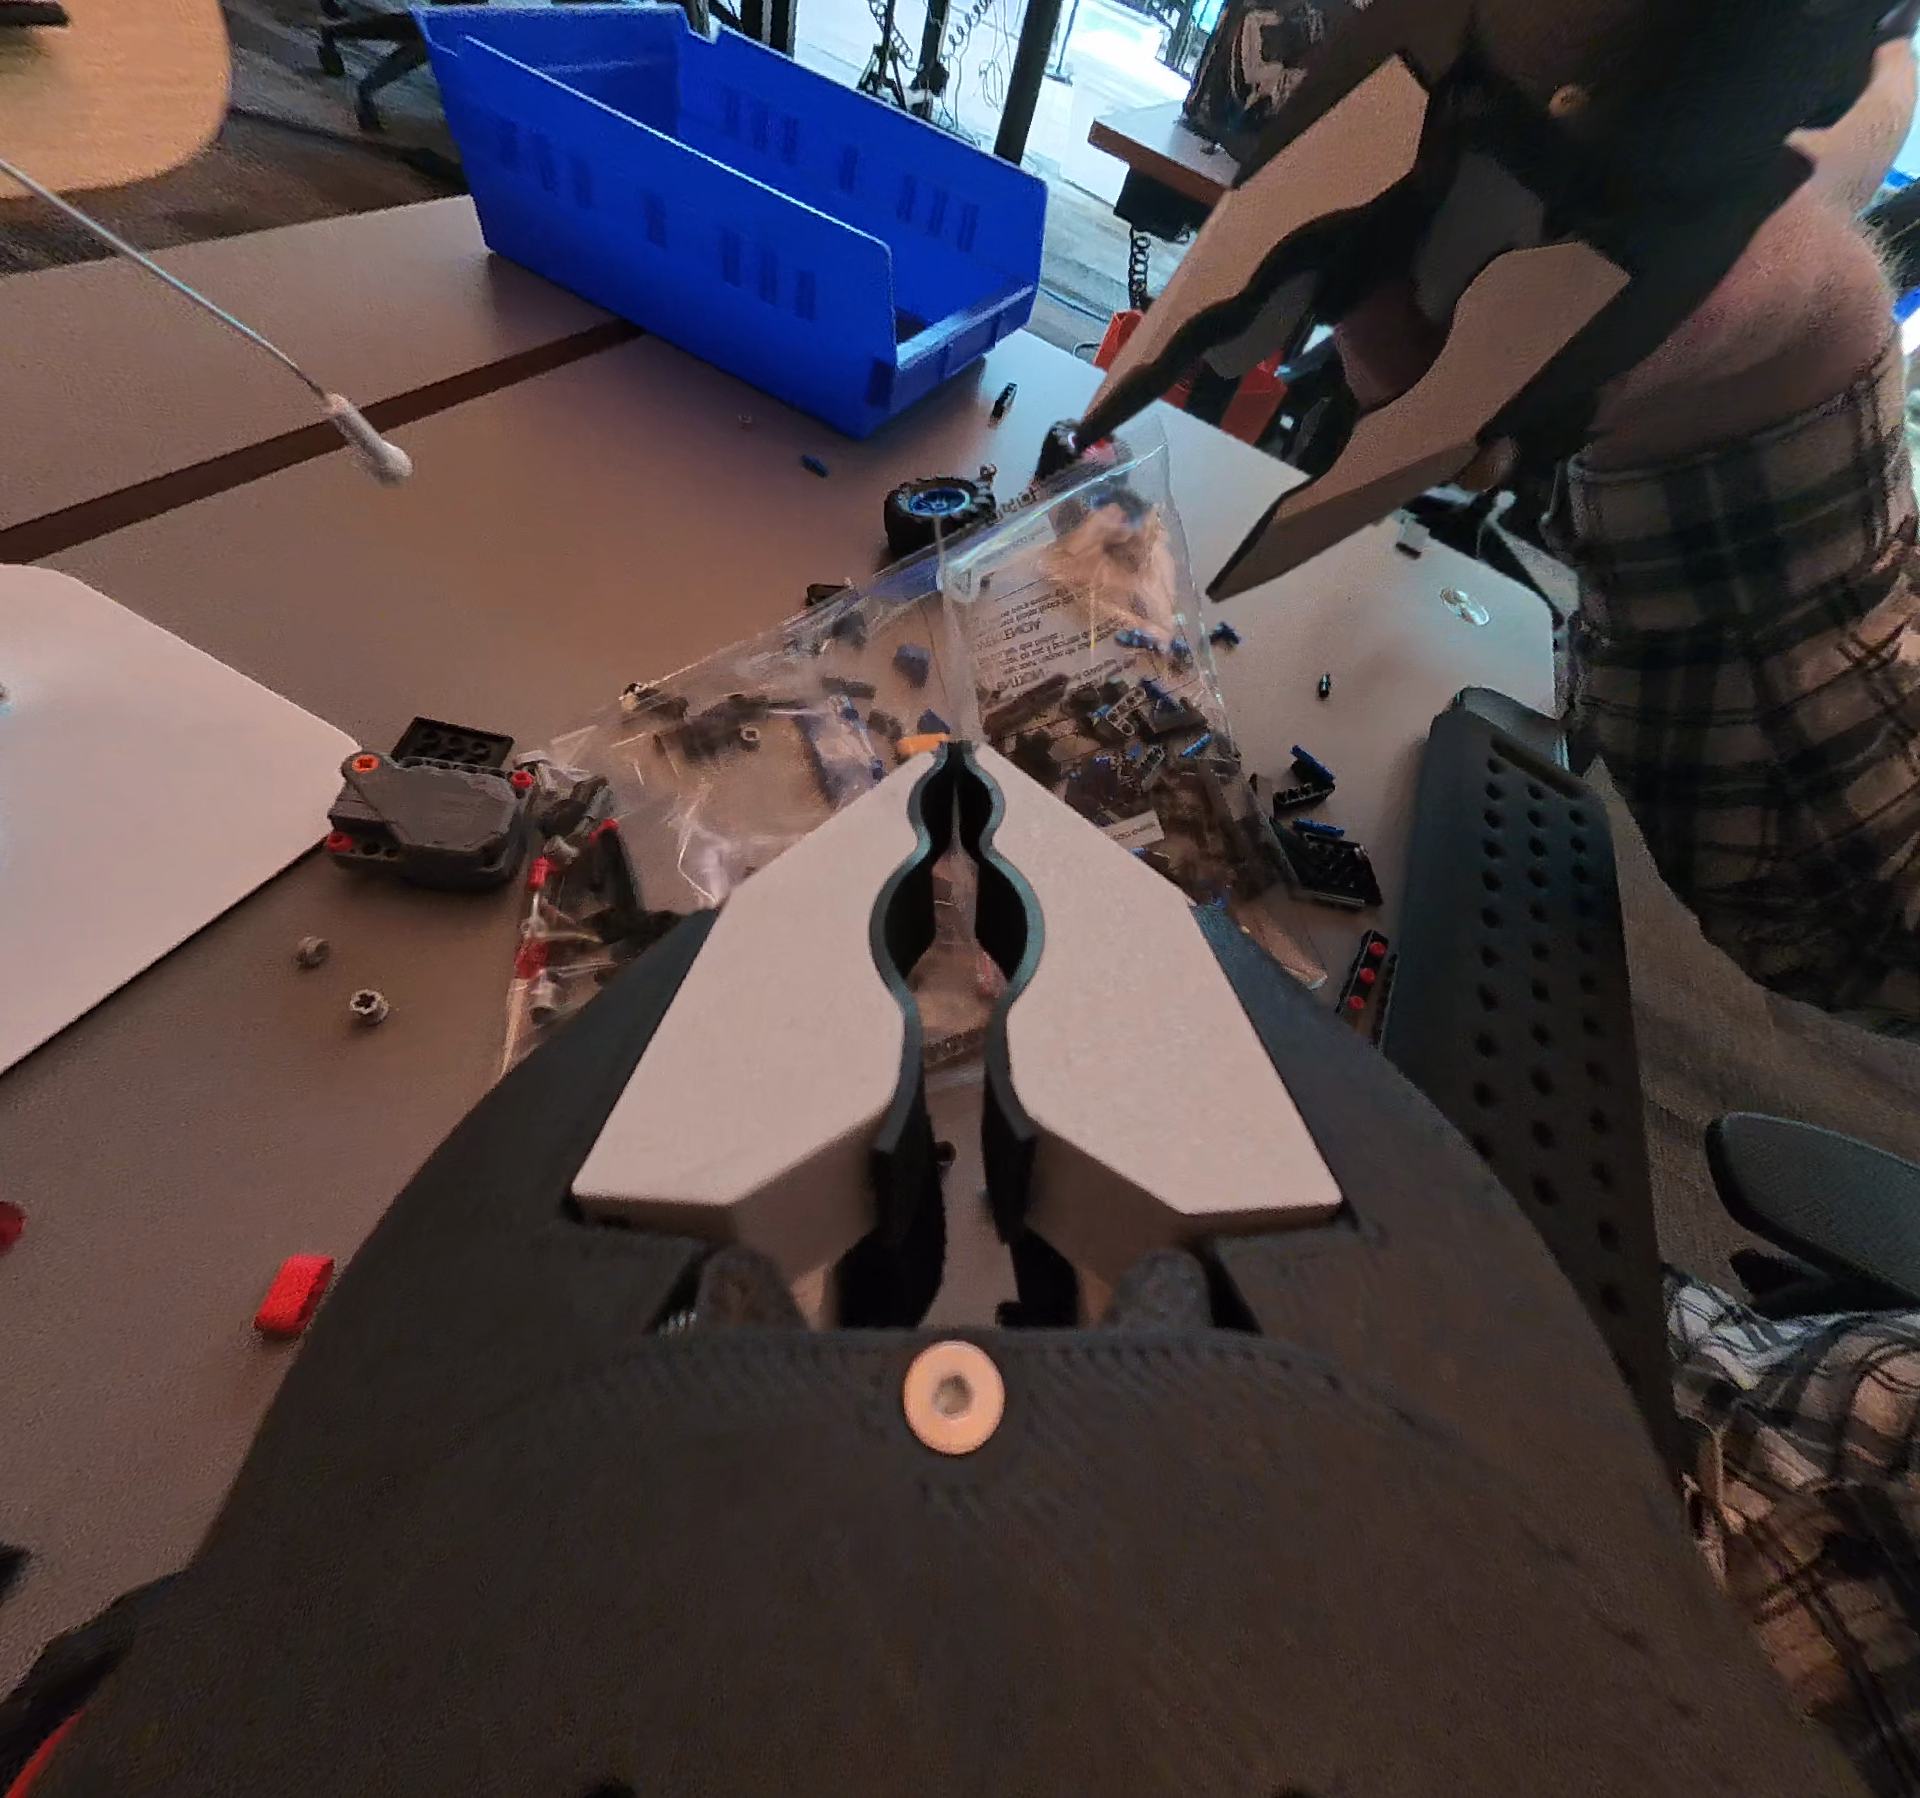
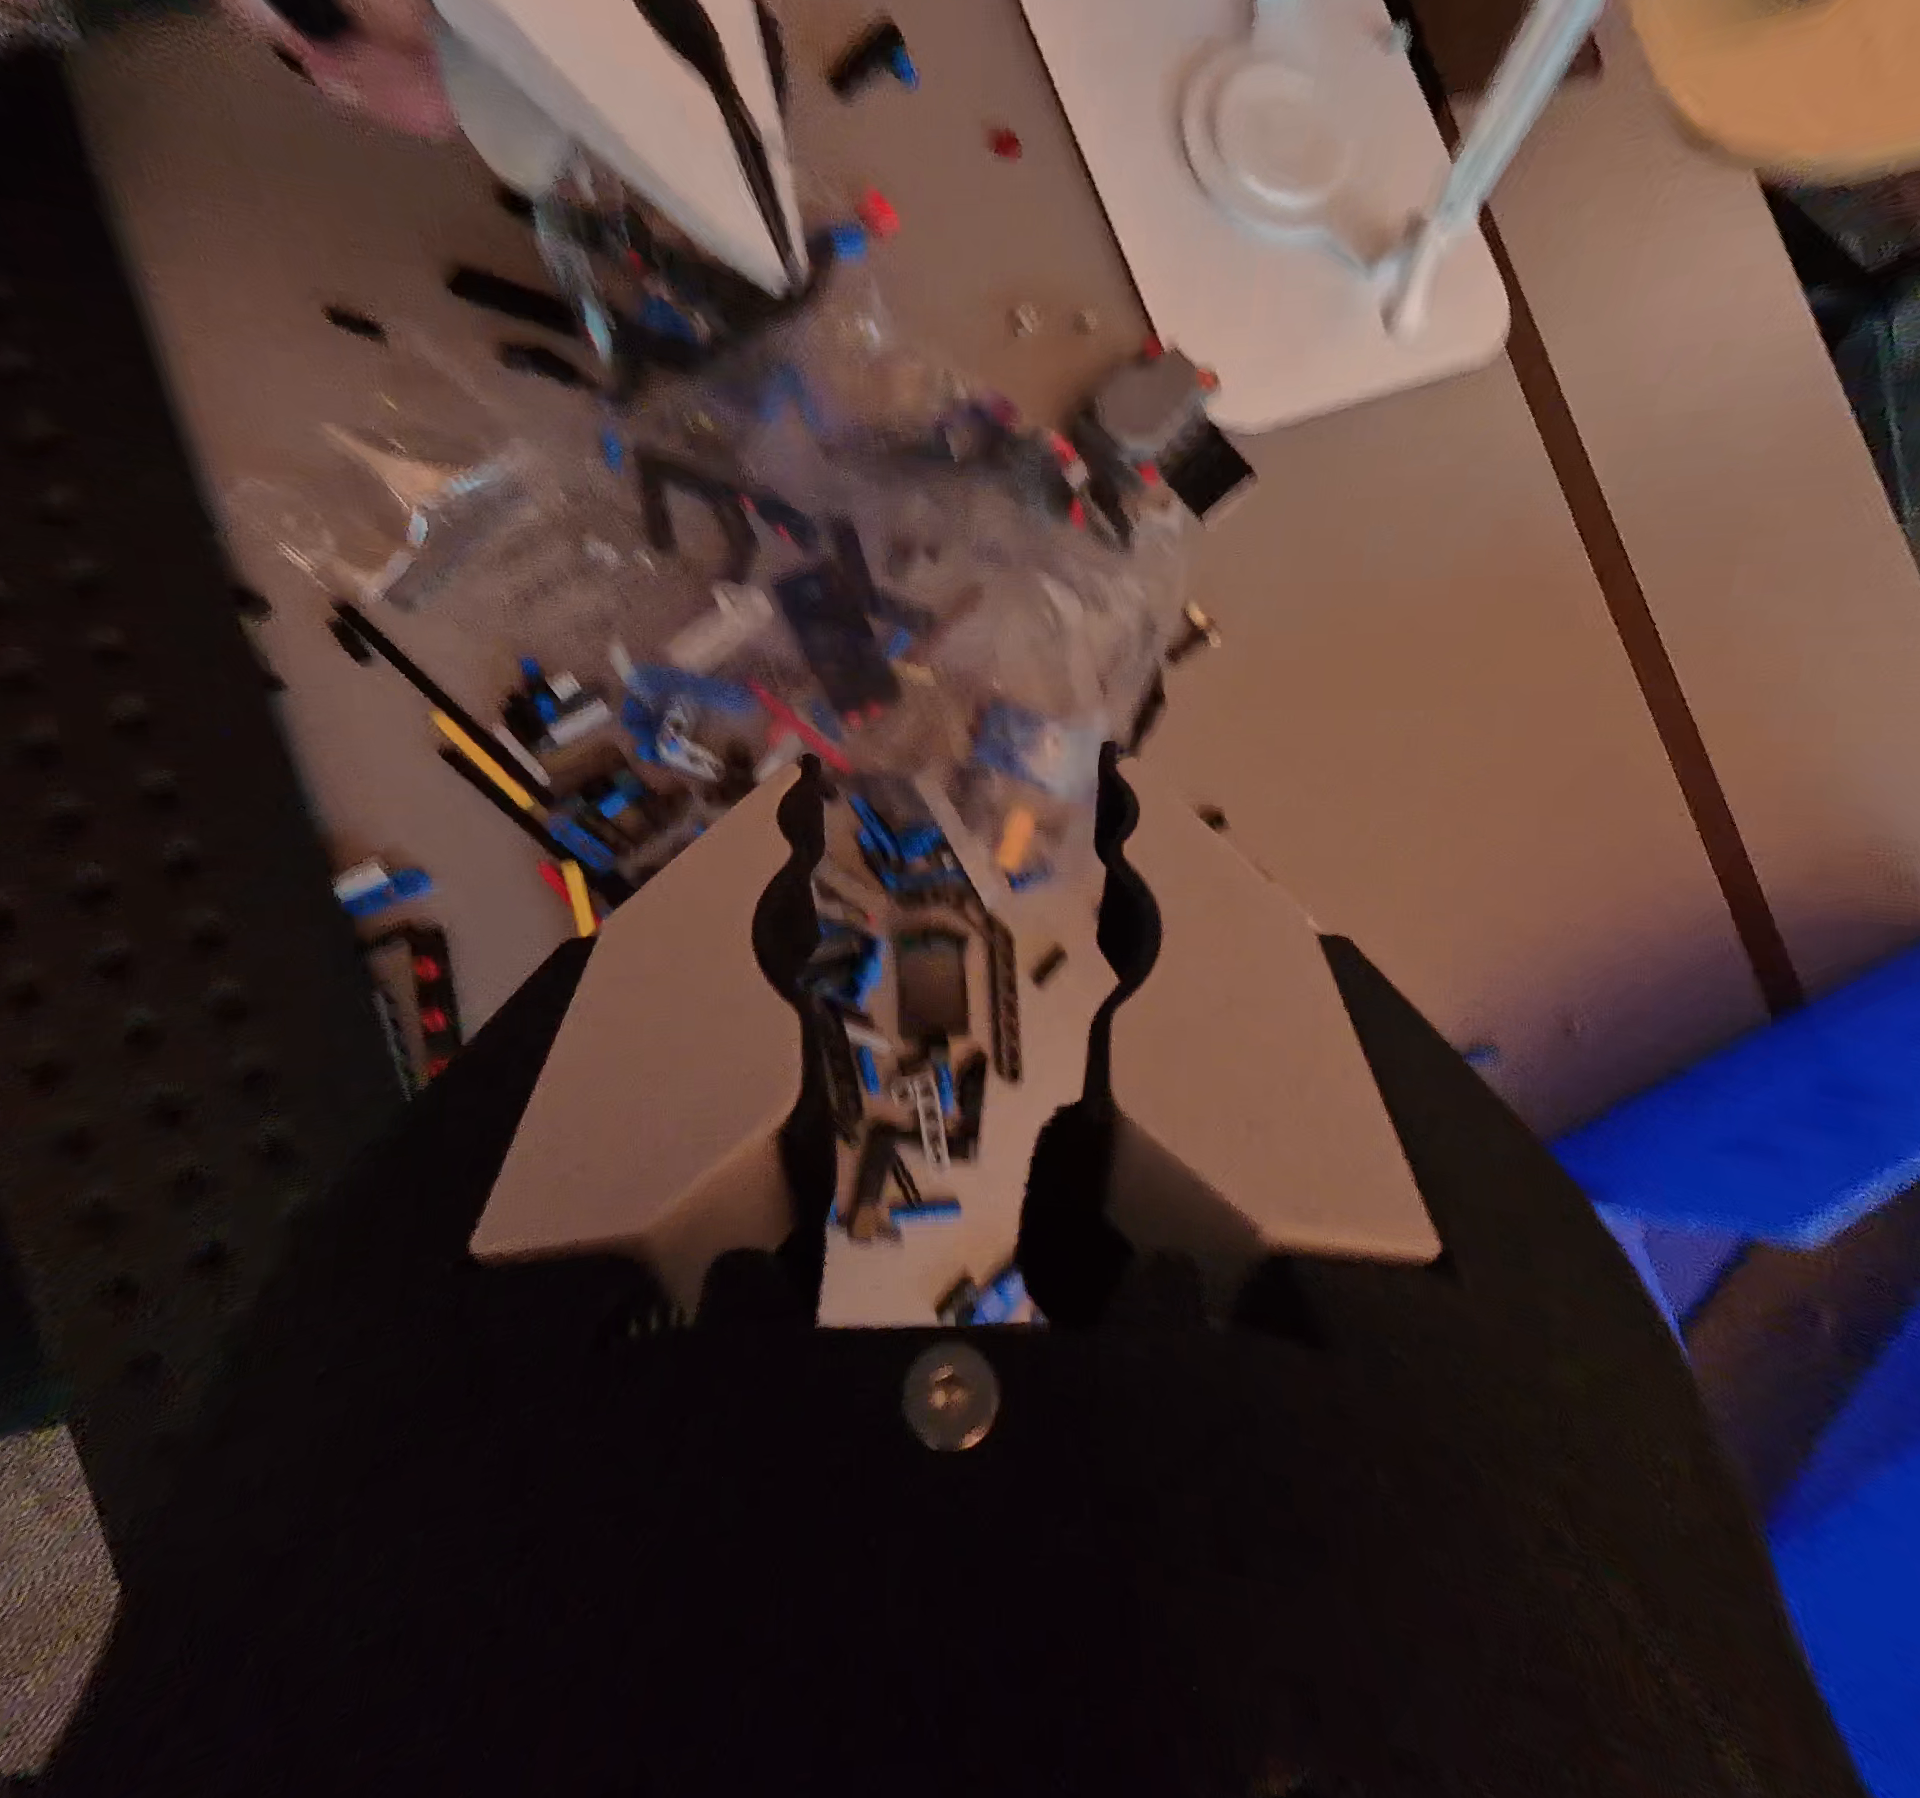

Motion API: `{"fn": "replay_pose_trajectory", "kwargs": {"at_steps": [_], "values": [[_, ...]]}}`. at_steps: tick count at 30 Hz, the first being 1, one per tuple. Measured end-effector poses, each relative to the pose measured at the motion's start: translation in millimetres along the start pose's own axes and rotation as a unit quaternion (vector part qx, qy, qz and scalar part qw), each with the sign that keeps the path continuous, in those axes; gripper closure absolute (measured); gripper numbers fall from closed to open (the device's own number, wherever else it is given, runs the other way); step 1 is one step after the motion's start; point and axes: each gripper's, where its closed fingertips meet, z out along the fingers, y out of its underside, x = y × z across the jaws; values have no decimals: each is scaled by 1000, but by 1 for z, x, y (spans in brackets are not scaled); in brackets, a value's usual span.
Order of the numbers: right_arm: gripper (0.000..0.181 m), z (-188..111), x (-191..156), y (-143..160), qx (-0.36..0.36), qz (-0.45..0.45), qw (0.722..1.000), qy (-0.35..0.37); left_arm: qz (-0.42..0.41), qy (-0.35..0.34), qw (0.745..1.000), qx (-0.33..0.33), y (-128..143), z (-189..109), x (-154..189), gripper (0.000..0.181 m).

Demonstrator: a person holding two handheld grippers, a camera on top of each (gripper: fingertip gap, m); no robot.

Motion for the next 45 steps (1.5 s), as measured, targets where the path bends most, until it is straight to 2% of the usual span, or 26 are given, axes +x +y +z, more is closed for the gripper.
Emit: {"fn": "replay_pose_trajectory", "kwargs": {"at_steps": [3, 7, 9, 11, 12, 16, 19, 24, 27, 30, 33, 35, 36, 37, 38, 40, 42, 43, 45], "values": [[124, 4, 16, 53, -69, 33, 997, 6, -5, 1, 1000, 17, -4, -5, -3, 181], [120, 44, 8, 125, -174, 71, 981, -44, -4, -1, 1000, 19, -2, -3, -3, 181], [124, 58, 4, 145, -194, 92, 975, -65, -4, -1, 1000, 20, -2, -2, -3, 181], [165, 63, 1, 139, -160, 116, 976, -88, -3, 1, 1000, 22, -1, -1, -3, 181], [175, 64, 3, 141, -158, 112, 977, -84, -4, 0, 1000, 22, -1, -1, -3, 181], [177, 63, 6, 137, -131, 116, 981, -81, -5, 0, 1000, 21, 1, 1, -4, 181], [177, 43, 10, 121, -109, 96, 988, -45, -3, -4, 1000, 23, 0, 3, -4, 181], [177, -26, 11, 55, -46, 20, 998, 38, -2, -3, 1000, 25, -1, 6, -2, 181], [177, -50, 4, 18, -39, -27, 997, 65, 2, -4, 1000, 22, 0, 9, -1, 181], [177, -45, -3, -1, -72, -61, 994, 60, 4, -4, 1000, 22, 1, 12, 1, 181], [176, -21, -5, 11, -164, -68, 983, 39, 6, -2, 1000, 26, 0, 13, 3, 181], [176, 5, -6, 12, -193, -55, 979, 27, 6, 1, 1000, 28, -1, 13, 4, 181], [164, 18, -7, 9, -195, -54, 979, 24, 8, 1, 1000, 29, -1, 13, 4, 181], [142, 26, -6, 5, -187, -55, 980, 27, 9, -1, 1000, 28, 0, 14, 4, 181], [139, 30, -7, 1, -178, -54, 982, 25, 11, -3, 1000, 27, 0, 13, 3, 181], [140, 23, -3, -10, -137, -46, 989, 32, 9, -7, 999, 29, 0, 12, 1, 181], [149, 3, 11, -20, -76, -19, 995, 56, 5, -12, 999, 36, -3, 8, -2, 181], [154, -5, 18, -16, -59, -1, 996, 63, 4, -14, 999, 40, -4, 6, -4, 181], [156, -11, 36, 11, -72, 39, 994, 73, 1, -16, 999, 50, -9, 2, -6, 181]]}}
